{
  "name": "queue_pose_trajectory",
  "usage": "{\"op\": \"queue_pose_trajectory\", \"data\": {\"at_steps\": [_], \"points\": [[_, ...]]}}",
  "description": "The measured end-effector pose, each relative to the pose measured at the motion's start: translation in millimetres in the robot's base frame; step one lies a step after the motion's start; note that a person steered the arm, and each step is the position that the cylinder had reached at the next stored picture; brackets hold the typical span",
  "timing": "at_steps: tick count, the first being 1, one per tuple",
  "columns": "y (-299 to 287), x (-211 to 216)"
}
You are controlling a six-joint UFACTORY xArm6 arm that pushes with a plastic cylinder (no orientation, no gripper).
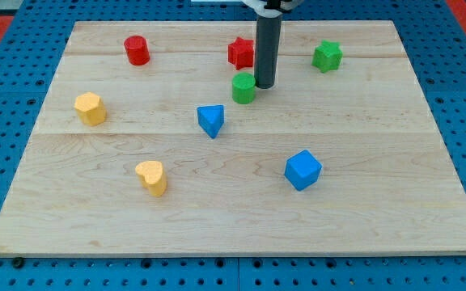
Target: Push the blue triangle closer to the green circle
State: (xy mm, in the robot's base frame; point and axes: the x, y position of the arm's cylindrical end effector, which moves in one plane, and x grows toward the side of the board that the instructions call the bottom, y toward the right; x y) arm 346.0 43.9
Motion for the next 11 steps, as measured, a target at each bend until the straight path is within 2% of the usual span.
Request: {"op": "queue_pose_trajectory", "data": {"at_steps": [1,3,5,6,7,8,9,10,11], "points": [[29.6,-5.5],[15.3,94.0],[-69.2,134.7],[-122.3,113.0],[-123.4,86.6],[-74.1,84.4],[-59.1,84.7],[-51.1,116.6],[11.1,115.8]]}}
